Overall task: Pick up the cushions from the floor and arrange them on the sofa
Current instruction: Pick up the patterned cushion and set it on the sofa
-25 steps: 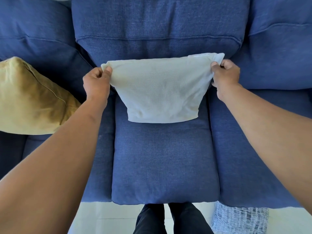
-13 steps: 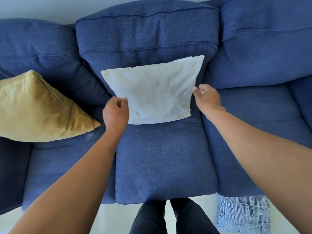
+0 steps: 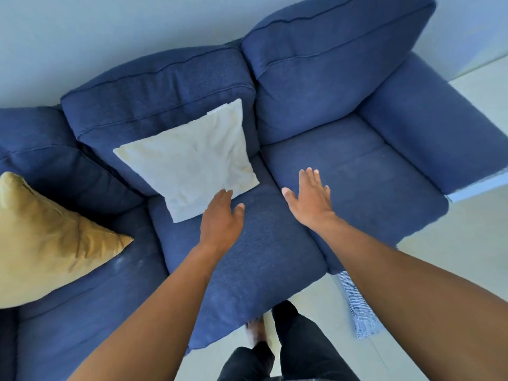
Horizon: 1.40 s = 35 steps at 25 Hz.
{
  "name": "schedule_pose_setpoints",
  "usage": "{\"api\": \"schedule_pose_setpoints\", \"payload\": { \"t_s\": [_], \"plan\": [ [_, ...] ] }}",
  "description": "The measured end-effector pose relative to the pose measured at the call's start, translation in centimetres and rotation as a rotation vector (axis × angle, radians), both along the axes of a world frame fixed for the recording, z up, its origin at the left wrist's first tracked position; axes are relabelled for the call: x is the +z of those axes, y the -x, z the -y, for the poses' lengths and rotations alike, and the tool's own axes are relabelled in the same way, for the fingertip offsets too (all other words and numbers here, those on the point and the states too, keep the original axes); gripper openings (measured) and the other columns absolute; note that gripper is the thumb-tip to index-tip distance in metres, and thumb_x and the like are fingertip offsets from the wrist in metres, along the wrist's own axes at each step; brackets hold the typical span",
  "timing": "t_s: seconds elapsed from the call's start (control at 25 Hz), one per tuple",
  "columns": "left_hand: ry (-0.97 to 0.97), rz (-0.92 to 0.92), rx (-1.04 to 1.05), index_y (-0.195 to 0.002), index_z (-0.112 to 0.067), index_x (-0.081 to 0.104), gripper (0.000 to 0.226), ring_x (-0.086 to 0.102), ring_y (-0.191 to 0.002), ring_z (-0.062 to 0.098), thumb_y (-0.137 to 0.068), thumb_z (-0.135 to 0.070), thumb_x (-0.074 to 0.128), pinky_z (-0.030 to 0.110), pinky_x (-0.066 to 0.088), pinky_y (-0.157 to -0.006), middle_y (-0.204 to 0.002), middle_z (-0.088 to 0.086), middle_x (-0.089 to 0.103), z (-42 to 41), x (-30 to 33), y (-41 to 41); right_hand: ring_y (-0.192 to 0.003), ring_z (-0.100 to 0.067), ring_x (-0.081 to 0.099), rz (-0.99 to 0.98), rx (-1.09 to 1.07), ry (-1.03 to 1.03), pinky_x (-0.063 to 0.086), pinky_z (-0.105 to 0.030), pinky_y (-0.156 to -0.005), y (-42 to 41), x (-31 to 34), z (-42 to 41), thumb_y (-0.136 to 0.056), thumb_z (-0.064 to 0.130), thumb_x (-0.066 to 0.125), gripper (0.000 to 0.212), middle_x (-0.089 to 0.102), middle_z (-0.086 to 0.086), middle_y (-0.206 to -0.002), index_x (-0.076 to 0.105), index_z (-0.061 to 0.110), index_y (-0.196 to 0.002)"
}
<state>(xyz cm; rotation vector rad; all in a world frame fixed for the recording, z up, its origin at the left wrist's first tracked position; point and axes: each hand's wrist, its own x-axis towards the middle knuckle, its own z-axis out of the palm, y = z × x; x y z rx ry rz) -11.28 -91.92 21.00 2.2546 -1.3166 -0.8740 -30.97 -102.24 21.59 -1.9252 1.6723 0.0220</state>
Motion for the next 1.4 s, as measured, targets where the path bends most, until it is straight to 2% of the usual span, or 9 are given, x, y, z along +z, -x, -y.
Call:
{"api": "schedule_pose_setpoints", "payload": {
  "t_s": [0.32, 0.6, 0.88, 1.12, 1.24, 1.4],
  "plan": [
    [-0.004, 0.109, -0.379, -0.164, -0.009, 0.024, 0.066, 0.001, -0.162, 0.023, -0.108, -0.038, 0.045, 0.042, 0.009, -0.13, -0.174, 0.008, 0.015, -3.1, 1.1, 12.1, -0.163, -0.028, -0.005, -0.061, -0.288, 0.023, 0.011, -0.058, -0.128, 15.2, 1.6, -9.3, -0.107, 0.052, 0.04, 0.078, 0.001, -0.013, -0.176, 0.013, 0.007, -0.165],
    [-0.033, 0.121, -0.727, -0.164, -0.009, 0.021, 0.068, 0.005, -0.162, 0.025, -0.107, -0.037, 0.047, 0.041, 0.011, -0.13, -0.174, 0.009, 0.015, -1.2, 0.3, 28.4, -0.163, -0.031, -0.002, -0.011, -0.574, -0.021, 0.012, -0.056, -0.129, 30.8, 0.2, -15.2, -0.107, 0.049, 0.041, 0.078, 0.003, -0.015, -0.176, 0.014, 0.006, -0.165],
    [-0.095, 0.153, -0.981, -0.164, -0.008, 0.022, 0.069, 0.008, -0.162, 0.027, -0.107, -0.036, 0.049, 0.044, 0.014, -0.129, -0.173, 0.013, 0.017, 0.5, -1.8, 45.6, -0.163, -0.031, -0.004, 0.015, -0.717, -0.12, 0.007, -0.054, -0.129, 44.6, -3.5, -19.0, -0.108, 0.049, 0.039, 0.077, -0.002, -0.016, -0.176, 0.01, 0.007, -0.166],
    [-0.122, 0.16, -1.096, -0.162, -0.004, 0.027, 0.068, 0.014, -0.16, 0.033, -0.106, -0.033, 0.052, 0.041, 0.015, -0.128, -0.171, 0.017, 0.023, 2.5, -4.8, 52.1, -0.162, -0.033, 0.005, 0.044, -0.819, -0.145, 0.016, -0.053, -0.126, 48.6, -6.8, -19.4, -0.106, 0.048, 0.044, 0.076, 0.011, -0.018, -0.174, 0.019, 0.004, -0.163],
    [-0.209, 0.159, -1.175, -0.162, -0.005, 0.025, 0.068, 0.016, -0.159, 0.032, -0.107, -0.034, 0.05, 0.041, 0.016, -0.127, -0.171, 0.017, 0.022, 4.3, -7.6, 54.6, -0.162, -0.034, 0.007, 0.075, -0.931, -0.187, 0.018, -0.052, -0.128, 50.6, -9.3, -19.2, -0.106, 0.047, 0.046, 0.077, 0.013, -0.02, -0.173, 0.019, 0.003, -0.163],
    [-0.327, 0.256, -1.206, -0.162, -0.006, 0.024, 0.067, 0.021, -0.158, 0.031, -0.108, -0.036, 0.048, 0.043, 0.021, -0.126, -0.171, 0.016, 0.023, 7.1, -13.0, 56.7, -0.162, -0.034, 0.009, 0.149, -1.034, -0.217, 0.017, -0.05, -0.128, 52.7, -15.2, -18.0, -0.106, 0.044, 0.049, 0.077, 0.014, -0.022, -0.173, 0.018, 0.002, -0.163]
  ]
}}
